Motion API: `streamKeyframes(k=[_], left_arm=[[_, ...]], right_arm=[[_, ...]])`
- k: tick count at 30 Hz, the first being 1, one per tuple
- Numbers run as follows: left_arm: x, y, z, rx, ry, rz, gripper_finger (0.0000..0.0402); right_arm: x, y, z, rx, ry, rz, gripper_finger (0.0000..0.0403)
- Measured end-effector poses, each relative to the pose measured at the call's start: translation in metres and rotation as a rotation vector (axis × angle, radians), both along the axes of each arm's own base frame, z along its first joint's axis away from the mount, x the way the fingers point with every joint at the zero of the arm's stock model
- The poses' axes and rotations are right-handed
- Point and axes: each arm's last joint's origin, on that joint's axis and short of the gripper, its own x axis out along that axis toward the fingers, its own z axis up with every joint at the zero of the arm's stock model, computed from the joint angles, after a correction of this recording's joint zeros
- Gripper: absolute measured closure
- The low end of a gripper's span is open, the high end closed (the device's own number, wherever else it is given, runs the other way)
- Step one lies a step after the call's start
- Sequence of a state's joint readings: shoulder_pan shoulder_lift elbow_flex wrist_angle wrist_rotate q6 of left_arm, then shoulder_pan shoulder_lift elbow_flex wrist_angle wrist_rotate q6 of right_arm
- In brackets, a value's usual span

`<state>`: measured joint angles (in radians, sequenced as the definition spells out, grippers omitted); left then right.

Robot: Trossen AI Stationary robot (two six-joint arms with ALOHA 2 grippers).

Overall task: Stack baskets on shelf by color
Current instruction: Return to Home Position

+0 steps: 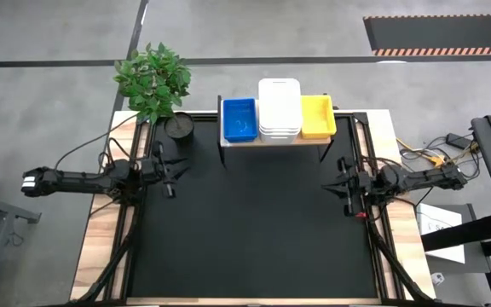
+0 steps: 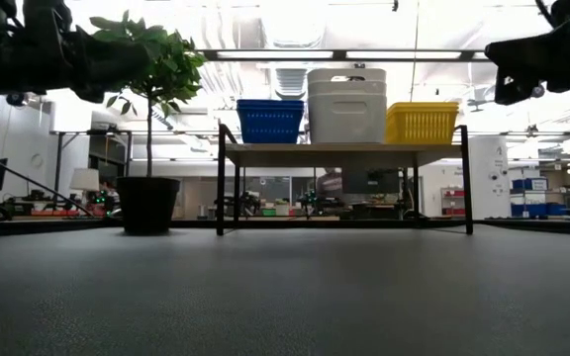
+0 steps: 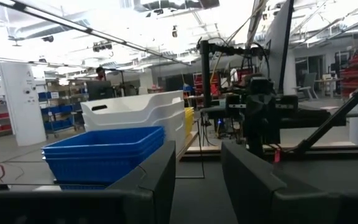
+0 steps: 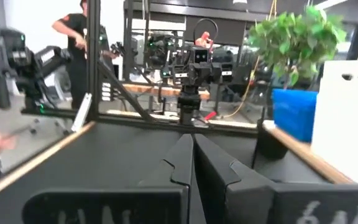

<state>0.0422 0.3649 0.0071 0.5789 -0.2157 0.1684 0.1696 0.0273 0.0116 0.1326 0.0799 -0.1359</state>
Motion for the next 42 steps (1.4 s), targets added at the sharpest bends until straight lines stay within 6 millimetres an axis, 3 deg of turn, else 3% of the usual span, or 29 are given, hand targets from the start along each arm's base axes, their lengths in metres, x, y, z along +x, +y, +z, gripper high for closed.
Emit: streamKeyframes(k=[6,42], left_arm=[[0.002,0.0,-0.002,-0.001,0.022,0.0,0.0288],[0.013,0.001,-0.019,-0.008,0.176,0.001,0.0288]], right_arm=[[0.0,0.0,0.0,0.09,0.008,0.011,0.0394],[0.0,0.0,0.0,0.072,0.008,0.008,0.0394]])
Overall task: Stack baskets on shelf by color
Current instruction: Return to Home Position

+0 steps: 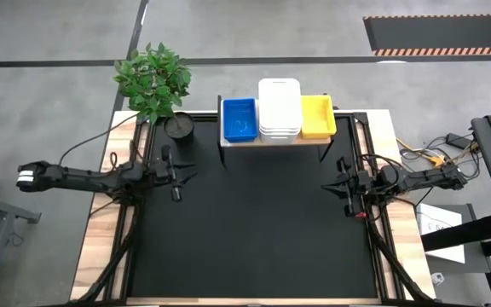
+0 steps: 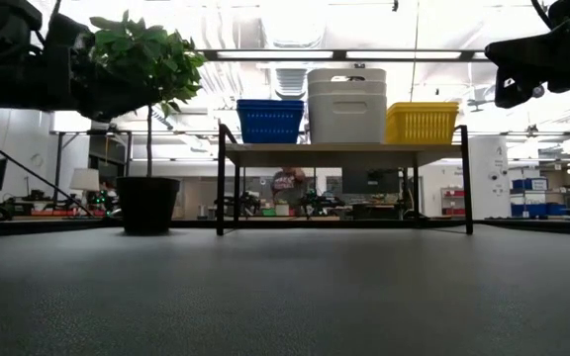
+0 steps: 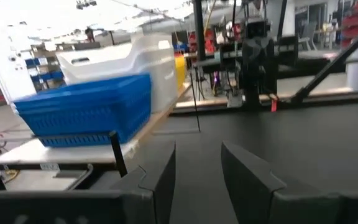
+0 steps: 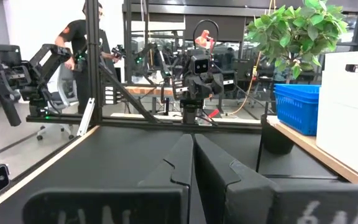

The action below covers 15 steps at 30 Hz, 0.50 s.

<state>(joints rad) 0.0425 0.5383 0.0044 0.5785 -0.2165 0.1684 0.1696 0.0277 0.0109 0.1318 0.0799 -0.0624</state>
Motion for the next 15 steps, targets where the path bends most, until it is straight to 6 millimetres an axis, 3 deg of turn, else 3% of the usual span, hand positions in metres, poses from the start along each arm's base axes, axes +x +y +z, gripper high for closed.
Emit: streamKeyframes(k=[15], left_arm=[[0.009,0.0,-0.018,-0.006,0.153,0.0,0.0288]], right_arm=[[0.0,0.0,0.0,0.0,0.001,0.0,0.0394]])
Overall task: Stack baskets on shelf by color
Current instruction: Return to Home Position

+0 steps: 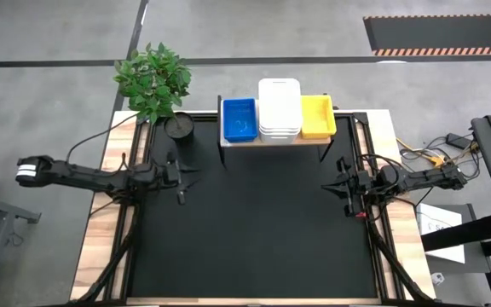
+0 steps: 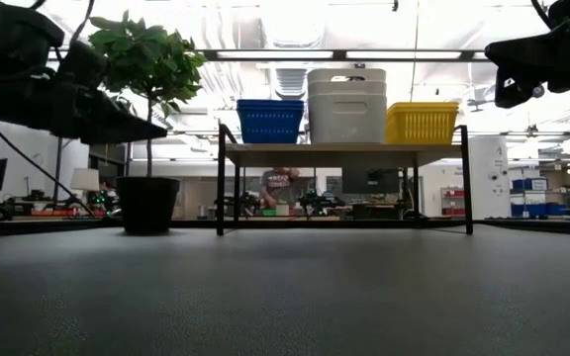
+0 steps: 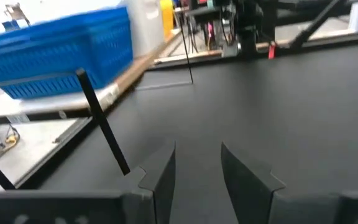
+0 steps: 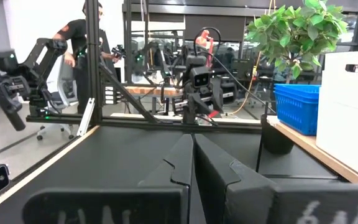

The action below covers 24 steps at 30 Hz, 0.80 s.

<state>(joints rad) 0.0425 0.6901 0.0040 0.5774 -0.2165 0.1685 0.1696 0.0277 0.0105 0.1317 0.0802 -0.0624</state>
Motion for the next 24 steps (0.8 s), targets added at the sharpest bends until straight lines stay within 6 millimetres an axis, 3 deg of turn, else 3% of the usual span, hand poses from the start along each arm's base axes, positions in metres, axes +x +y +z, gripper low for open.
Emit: streamKeyframes(k=[24], left_arm=[[0.009,0.0,-0.041,-0.014,0.322,0.0,0.0288]], right_arm=[[0.0,0.0,0.0,0.0,0.0,0.0,0.0394]])
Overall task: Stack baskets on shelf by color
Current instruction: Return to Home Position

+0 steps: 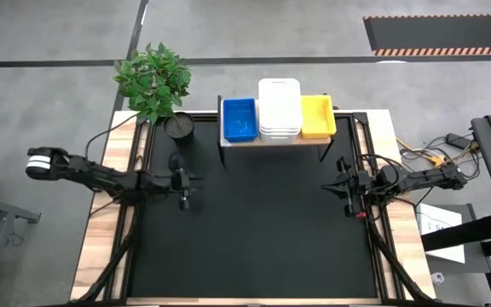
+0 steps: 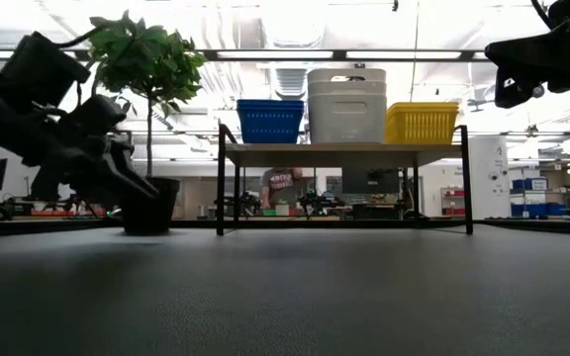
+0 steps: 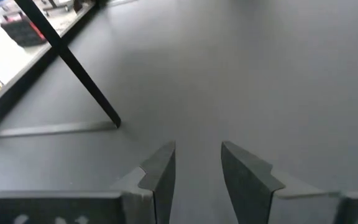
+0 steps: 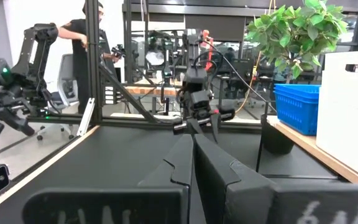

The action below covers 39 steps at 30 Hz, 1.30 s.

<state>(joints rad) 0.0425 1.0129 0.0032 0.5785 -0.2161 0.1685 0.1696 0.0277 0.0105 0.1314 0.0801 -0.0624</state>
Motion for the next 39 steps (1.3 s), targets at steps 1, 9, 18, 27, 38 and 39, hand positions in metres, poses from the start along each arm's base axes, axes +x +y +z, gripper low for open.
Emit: streamKeyframes(k=[1,9,18,27,38,39], left_arm=[[0.0,0.0,-0.002,0.0,0.012,0.0,0.0288],[0.0,0.0,-0.015,-0.004,0.113,0.0,0.0288],[0.005,0.0,-0.023,-0.008,0.176,0.001,0.0288],[0.009,0.0,-0.024,-0.006,0.147,0.001,0.0288],[0.01,0.0,-0.023,-0.004,0.127,0.0,0.0288],[0.011,0.0,-0.023,-0.004,0.126,0.0,0.0288]], right_arm=[[0.0,0.0,0.0,0.0,0.0,0.0,0.0394],[0.0,0.0,0.0,0.0,0.0,0.0,0.0394],[0.0,0.0,0.0,0.0,0.0,0.0,0.0394],[0.0,0.0,0.0,0.0,0.0,0.0,0.0394],[0.0,0.0,0.0,0.0,0.0,0.0,0.0394],[0.0,0.0,0.0,0.0,0.0,0.0,0.0394]])
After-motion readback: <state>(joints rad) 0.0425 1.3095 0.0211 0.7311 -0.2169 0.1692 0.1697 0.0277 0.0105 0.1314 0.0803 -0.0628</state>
